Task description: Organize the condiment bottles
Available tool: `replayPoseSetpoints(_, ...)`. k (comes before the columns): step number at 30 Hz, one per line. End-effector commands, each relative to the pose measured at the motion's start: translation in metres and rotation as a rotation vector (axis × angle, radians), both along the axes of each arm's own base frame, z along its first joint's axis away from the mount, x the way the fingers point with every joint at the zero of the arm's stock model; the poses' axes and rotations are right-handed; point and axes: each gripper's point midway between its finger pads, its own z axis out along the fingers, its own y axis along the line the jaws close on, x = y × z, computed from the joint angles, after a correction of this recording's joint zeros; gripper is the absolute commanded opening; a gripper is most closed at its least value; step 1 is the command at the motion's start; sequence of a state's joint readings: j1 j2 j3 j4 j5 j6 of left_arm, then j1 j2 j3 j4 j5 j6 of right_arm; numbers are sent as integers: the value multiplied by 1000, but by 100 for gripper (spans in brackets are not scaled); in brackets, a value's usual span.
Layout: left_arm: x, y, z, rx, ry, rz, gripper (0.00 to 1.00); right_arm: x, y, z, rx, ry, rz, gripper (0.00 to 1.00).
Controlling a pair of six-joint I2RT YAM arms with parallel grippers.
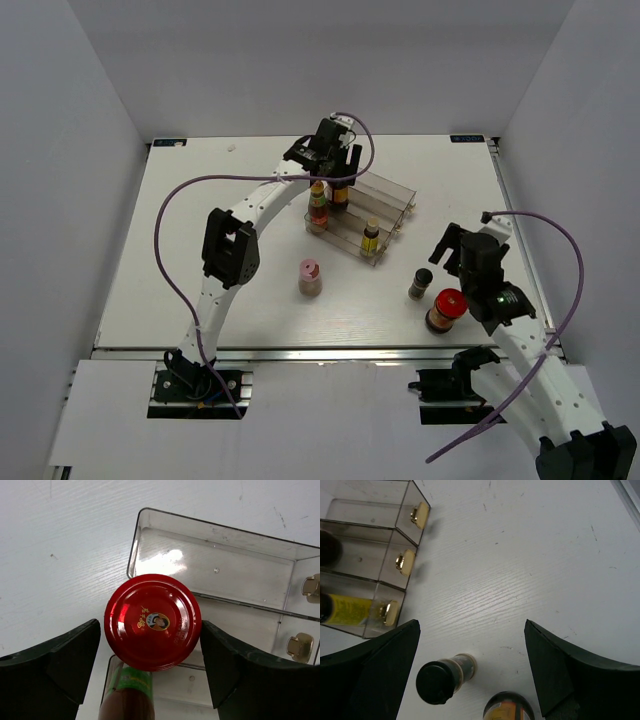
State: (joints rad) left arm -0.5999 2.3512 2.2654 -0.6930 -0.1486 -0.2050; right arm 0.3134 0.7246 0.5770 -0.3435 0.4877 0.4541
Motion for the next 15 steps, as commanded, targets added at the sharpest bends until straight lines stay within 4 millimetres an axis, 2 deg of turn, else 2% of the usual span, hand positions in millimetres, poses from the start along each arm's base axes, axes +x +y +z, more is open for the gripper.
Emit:
replayPoseSetpoints(1,6,-3,45,-72,-91,-23,91,-6,7,29,63,-45,28,89)
replayPoseSetpoints(4,7,1,39,-60,-86,-16,94,-11,21,43,103,-66,114,89)
replayPoseSetpoints(8,8,0,38,-65,-85,-16,98,-19,32,50,116,-50,195,89)
replayPoseSetpoints(12,12,-1,57,-88,-121,-19,98,-29,22,47,108,12,139,89)
replayPoseSetpoints(15,15,-2,83,-113,-166,-15,98,-37,13,42,104,56,81,89)
